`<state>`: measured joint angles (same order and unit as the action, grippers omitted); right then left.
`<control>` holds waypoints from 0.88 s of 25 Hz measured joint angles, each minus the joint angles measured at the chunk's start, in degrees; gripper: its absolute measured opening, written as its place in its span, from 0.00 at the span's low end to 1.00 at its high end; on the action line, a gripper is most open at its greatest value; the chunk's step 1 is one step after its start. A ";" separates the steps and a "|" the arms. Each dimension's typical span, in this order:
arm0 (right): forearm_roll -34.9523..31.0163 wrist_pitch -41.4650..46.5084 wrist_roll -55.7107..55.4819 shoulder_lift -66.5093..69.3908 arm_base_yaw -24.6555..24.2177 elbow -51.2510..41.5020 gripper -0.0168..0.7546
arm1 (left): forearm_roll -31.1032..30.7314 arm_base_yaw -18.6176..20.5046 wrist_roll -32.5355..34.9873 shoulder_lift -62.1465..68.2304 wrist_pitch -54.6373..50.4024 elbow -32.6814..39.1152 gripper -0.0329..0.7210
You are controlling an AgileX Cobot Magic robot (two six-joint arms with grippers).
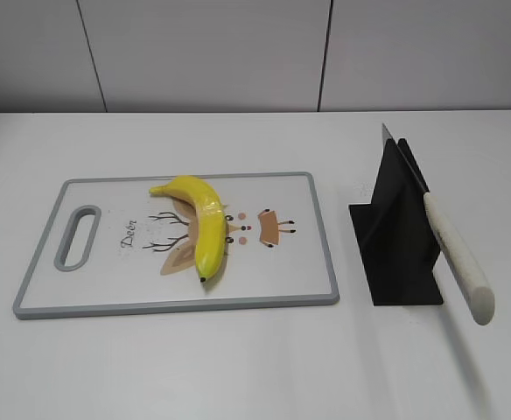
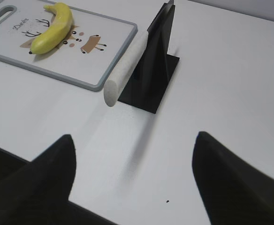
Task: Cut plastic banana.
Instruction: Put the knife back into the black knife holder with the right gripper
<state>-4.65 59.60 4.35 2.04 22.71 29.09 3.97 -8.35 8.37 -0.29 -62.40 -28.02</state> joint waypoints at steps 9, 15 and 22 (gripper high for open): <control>-0.87 -0.25 0.00 -2.32 -7.86 -0.08 0.79 | 0.07 0.06 0.00 0.00 0.00 0.00 0.78; -1.11 -0.18 0.00 -2.32 -14.65 -0.08 0.79 | 0.13 0.06 0.00 0.00 0.00 0.00 0.78; -1.11 -0.25 0.00 -2.32 -14.95 -0.08 0.78 | 0.52 2.75 0.00 0.00 0.00 0.00 0.78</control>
<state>-5.76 59.35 4.35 -0.28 7.76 29.01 4.49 -5.60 8.37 -0.29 -62.40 -28.02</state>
